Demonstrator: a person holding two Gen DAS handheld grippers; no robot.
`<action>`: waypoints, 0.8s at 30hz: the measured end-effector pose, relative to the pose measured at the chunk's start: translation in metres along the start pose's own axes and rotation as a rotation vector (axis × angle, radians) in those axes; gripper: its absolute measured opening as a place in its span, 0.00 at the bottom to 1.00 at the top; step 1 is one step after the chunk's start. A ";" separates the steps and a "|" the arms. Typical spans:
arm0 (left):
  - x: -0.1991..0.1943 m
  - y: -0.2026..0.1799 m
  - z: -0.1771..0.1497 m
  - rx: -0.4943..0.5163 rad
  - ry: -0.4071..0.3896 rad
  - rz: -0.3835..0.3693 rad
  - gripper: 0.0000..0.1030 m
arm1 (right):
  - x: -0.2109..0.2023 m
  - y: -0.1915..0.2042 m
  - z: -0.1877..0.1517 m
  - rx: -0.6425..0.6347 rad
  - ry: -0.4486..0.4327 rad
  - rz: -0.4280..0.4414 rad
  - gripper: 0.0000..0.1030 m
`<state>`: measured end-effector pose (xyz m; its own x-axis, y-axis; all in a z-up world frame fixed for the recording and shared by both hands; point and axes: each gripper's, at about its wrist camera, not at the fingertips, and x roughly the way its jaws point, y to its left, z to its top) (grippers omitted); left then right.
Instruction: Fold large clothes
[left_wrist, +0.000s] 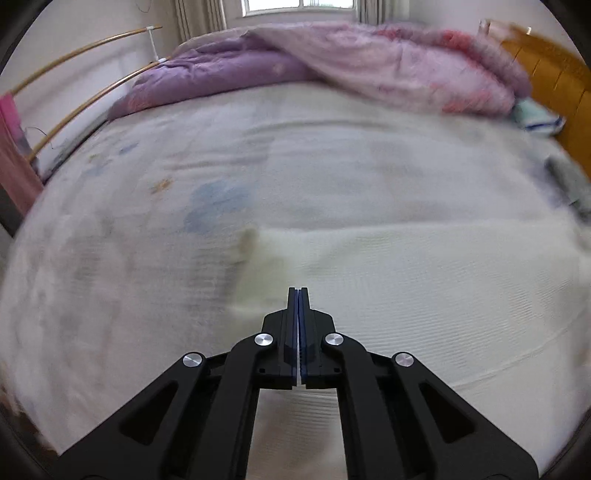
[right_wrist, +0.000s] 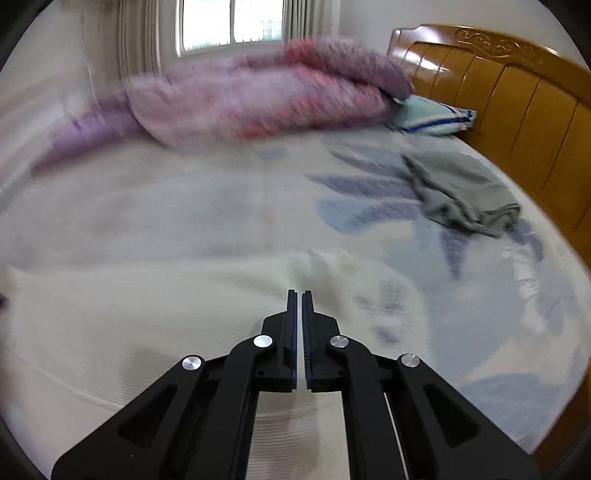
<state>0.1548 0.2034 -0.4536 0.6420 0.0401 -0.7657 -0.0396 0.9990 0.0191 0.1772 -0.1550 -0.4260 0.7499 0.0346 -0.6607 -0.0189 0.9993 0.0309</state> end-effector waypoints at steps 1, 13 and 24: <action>-0.006 -0.019 0.002 0.019 -0.022 -0.040 0.02 | -0.001 0.015 0.002 -0.011 -0.008 0.043 0.05; 0.002 -0.088 -0.078 0.206 -0.078 -0.152 0.02 | 0.011 0.026 -0.094 -0.163 0.139 0.141 0.00; -0.054 0.017 -0.132 0.070 0.182 0.082 0.03 | -0.054 -0.098 -0.104 0.086 0.261 -0.096 0.05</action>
<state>0.0178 0.2163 -0.4966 0.4899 0.1242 -0.8629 -0.0286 0.9916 0.1265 0.0700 -0.2536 -0.4711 0.5496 -0.0475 -0.8341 0.1085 0.9940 0.0149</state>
